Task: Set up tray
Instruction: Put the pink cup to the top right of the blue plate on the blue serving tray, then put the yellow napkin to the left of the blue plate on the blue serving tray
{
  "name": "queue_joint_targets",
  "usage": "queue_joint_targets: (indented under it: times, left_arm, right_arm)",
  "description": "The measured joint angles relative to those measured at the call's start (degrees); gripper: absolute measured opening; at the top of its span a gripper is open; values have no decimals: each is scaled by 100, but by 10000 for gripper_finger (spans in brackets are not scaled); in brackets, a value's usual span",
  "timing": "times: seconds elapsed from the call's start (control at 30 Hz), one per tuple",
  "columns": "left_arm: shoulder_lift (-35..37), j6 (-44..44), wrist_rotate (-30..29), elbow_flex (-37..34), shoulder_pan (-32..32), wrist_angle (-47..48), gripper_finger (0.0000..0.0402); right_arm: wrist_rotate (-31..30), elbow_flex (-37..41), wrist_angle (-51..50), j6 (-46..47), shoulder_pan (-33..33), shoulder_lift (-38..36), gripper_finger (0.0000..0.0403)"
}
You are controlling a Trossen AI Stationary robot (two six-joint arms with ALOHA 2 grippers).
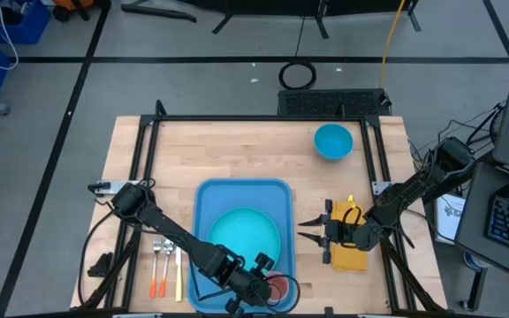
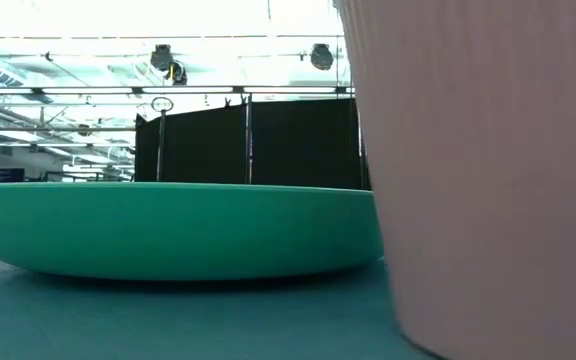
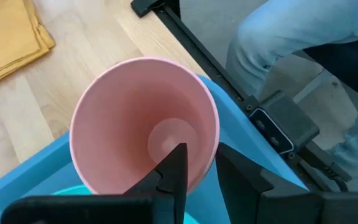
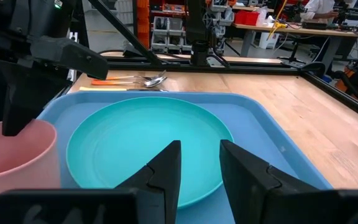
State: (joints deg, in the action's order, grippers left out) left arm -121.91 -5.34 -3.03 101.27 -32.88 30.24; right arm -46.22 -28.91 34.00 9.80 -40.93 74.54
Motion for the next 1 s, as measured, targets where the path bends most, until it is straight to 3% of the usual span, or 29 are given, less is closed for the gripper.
queue_joint_targets:
  times: [0.7,1.0]
  left_arm:
    - [2,55,-153,0,7,-4,92]
    - [2,168,-181,0,7,-4,185]
  right_arm:
    - [0,0,0,0,0,0,100]
    - [0,0,1,1,0,0,100]
